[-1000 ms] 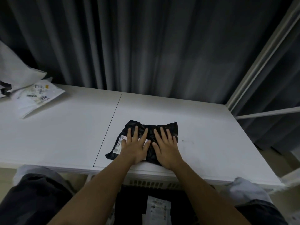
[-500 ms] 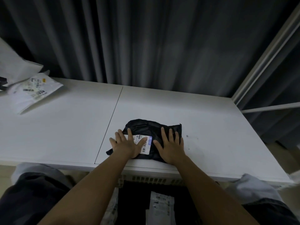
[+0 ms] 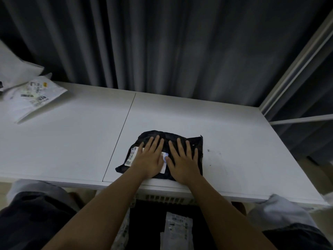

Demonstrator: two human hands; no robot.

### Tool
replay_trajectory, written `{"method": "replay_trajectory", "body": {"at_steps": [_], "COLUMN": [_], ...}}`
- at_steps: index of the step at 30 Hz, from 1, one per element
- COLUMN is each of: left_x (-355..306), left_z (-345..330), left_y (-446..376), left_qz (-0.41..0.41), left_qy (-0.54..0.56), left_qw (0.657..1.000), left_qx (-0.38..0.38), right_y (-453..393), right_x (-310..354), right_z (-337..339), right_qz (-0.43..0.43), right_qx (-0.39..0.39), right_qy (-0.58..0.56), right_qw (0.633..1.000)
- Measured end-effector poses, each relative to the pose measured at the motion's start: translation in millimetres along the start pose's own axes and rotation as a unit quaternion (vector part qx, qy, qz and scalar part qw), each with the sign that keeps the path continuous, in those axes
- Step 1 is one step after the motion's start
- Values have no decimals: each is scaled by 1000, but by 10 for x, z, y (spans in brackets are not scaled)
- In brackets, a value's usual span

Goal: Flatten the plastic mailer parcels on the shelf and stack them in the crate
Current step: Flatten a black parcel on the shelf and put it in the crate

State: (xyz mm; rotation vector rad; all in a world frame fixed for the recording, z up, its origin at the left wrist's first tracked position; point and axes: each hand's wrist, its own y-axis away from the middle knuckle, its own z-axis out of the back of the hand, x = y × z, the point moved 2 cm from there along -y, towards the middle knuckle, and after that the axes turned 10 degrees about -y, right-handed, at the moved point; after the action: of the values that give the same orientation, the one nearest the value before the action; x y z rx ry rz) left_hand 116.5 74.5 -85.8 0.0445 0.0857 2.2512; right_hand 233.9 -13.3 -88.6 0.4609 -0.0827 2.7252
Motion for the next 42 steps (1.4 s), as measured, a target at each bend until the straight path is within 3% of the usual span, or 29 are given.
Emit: {"method": "replay_trajectory", "body": {"at_steps": [4,10,20,24,26,31,34,37,42], "left_x": [-34,-44,-88,-83,-42,184,311,361,414], "left_z": [-103,-162,-99,-57,29,203,193,194,168], "left_y": [75,92,91,225,304,267,133,17,-85], "left_qz": [34,43,63,61,70,186,252,257,272], "left_qy": [15,13,5,16,45,136,239,234,324], "left_qw": [998,998,991,989,990,971,937,937,901], "left_qx": [42,35,118,131,112,-66,-34,-21,-98], "right_y": [33,39,-5,120,215,311,266,195,155], "right_x": [-33,-34,-25,-55,-63,-54,-36,-71,-200], "right_z": [-94,-128,-81,-50,-2,211,242,184,88], "right_qz": [16,12,-27,-1,7,21,22,30,5], "right_qx": [-22,-27,83,95,100,48,9,23,52], "right_qy": [4,1,9,2,-1,-3,-3,18,12], "right_qw": [1000,1000,996,995,995,999,1000,999,999]}}
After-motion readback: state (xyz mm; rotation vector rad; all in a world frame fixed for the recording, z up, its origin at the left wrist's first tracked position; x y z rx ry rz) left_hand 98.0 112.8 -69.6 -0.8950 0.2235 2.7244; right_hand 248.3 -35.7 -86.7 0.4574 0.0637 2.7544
